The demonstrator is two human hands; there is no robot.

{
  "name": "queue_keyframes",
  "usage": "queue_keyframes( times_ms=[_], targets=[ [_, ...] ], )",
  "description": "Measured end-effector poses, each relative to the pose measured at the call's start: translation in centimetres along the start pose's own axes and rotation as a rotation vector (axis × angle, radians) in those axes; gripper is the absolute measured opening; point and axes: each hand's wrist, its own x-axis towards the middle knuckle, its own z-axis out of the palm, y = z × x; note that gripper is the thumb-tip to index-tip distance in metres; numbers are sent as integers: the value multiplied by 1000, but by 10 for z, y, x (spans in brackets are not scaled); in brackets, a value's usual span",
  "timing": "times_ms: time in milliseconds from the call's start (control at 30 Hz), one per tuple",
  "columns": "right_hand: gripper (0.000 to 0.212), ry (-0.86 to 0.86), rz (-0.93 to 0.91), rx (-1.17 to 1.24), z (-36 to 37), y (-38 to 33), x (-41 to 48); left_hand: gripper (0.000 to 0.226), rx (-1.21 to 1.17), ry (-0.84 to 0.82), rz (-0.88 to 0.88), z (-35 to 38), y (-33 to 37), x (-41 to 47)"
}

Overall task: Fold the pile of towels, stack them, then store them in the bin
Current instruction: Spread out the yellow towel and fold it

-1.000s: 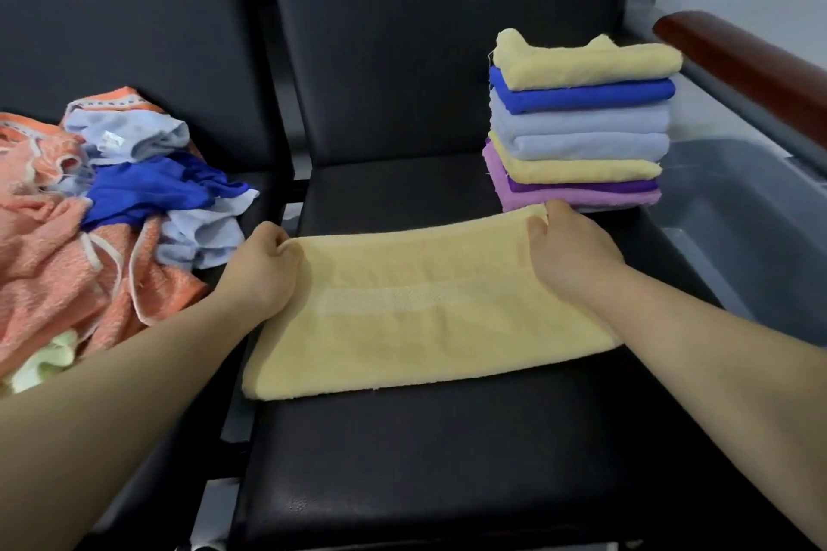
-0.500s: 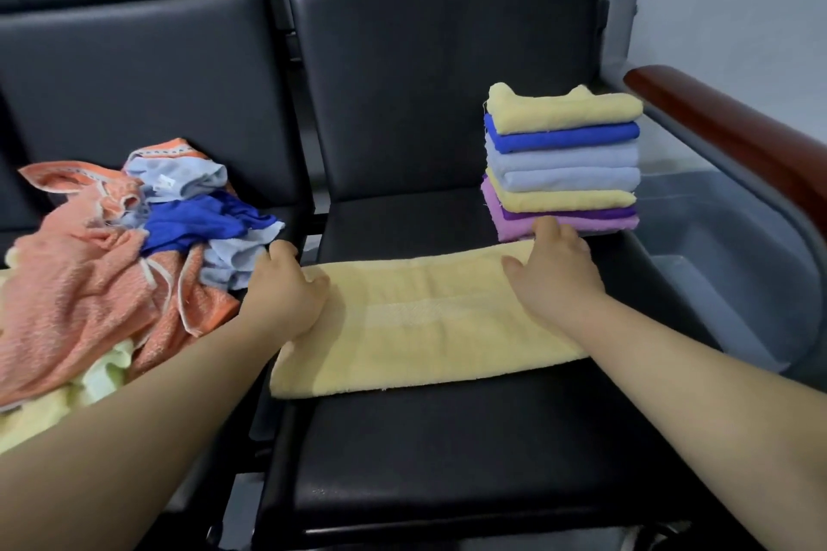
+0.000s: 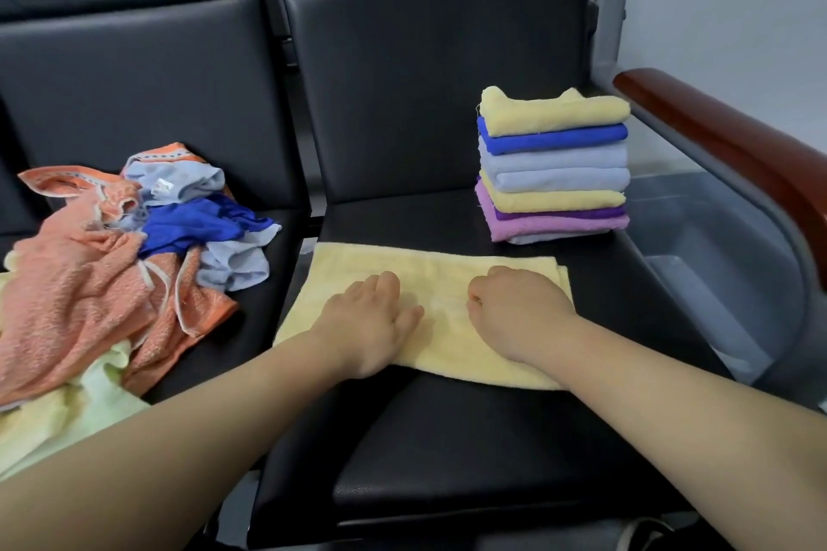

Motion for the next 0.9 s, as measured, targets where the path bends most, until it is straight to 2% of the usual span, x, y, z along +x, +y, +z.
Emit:
queue_keyframes(
  times_ms=[67,200,300,433,567,633,733,833,900],
  targets=[
    [21,-27,3,-25,-4,-8,-7,37,85,-24,35,1,-4,9],
    [28,-114,-149,114,-8,-18,-24,55,207,-48,-16,3,-16,22],
    [30,-169,-209,150,-9,-20,-29,60,149,42,-108,2,-28,22],
    [30,-113,-219,178,-6,-19,-25,72,4,148,-165,-1,-32,3],
    [20,-86,-229,211,-2,-15,-23,78,-434,49,-106,-3,-23,-28],
    [11,-90,-222,246,-4,-15,-24,77,-526,-10,-43,-4,-17,-44],
    [7,-84,-208,267,-4,-19,-26,67,-675,-199,33,-8,-13,-63],
    [12,-111,-193,265,-3,-22,-31,58,-726,-329,109,-14,-15,-77],
    [13,-135,-165,301,-2,-20,-34,56,-656,-326,151,-16,-14,-82]
  ],
)
